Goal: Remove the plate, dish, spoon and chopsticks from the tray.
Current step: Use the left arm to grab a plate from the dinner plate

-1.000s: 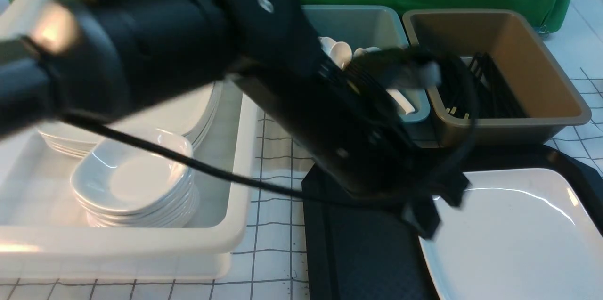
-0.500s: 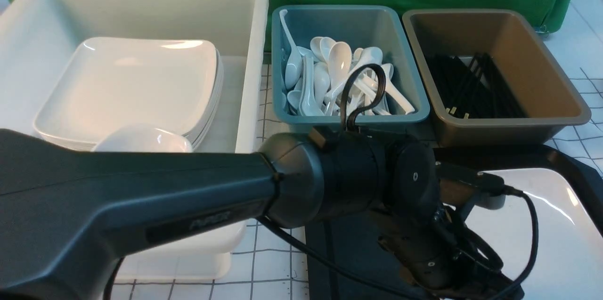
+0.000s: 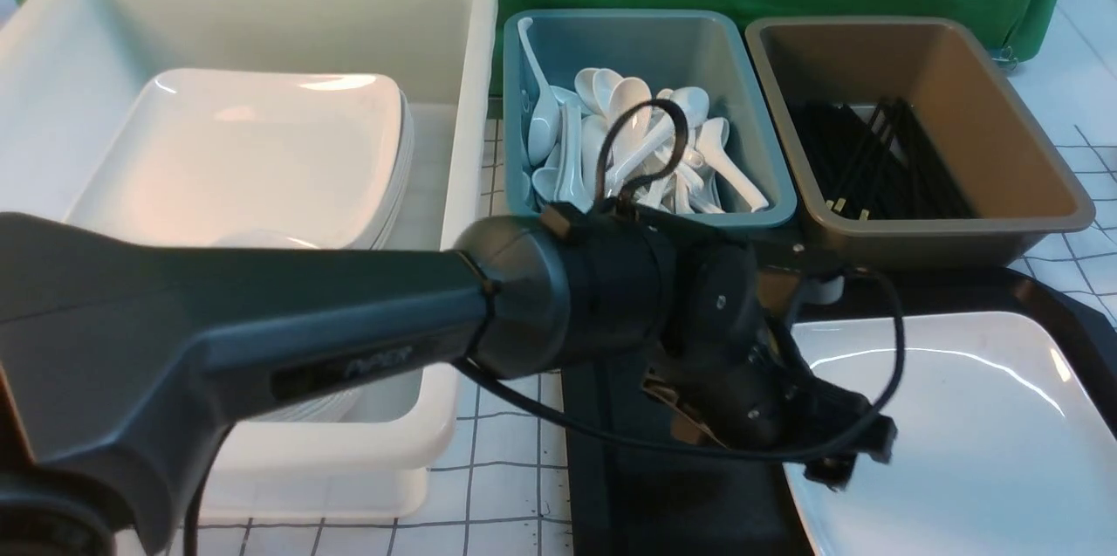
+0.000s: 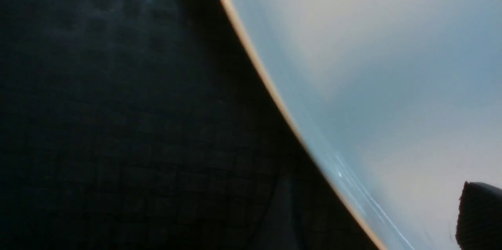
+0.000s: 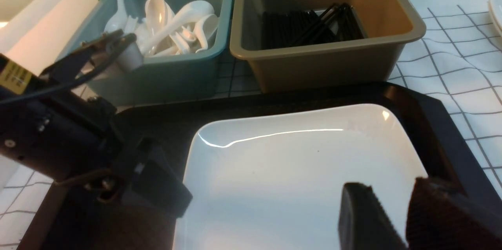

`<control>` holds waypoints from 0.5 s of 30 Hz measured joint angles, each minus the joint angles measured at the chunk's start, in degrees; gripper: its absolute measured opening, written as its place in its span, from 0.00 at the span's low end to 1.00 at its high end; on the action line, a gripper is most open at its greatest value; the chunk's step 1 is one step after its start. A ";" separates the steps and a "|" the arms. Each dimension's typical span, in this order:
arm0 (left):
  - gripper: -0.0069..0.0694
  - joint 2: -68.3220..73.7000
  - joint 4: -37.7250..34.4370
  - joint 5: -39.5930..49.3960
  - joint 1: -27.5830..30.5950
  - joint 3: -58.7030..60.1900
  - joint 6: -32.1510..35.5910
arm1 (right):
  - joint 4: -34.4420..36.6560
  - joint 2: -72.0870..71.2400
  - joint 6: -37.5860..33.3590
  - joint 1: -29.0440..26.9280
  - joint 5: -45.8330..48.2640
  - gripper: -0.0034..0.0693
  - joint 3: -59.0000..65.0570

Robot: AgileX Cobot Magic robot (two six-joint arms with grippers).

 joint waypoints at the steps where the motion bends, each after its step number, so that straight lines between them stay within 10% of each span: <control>1: 0.79 0.00 0.00 -0.05 0.13 0.00 -0.20 | 0.00 0.00 0.09 0.00 0.00 0.38 0.00; 15: 0.79 5.41 -4.96 -3.30 -0.98 -0.37 -0.19 | 0.00 0.00 0.03 0.00 0.00 0.38 0.00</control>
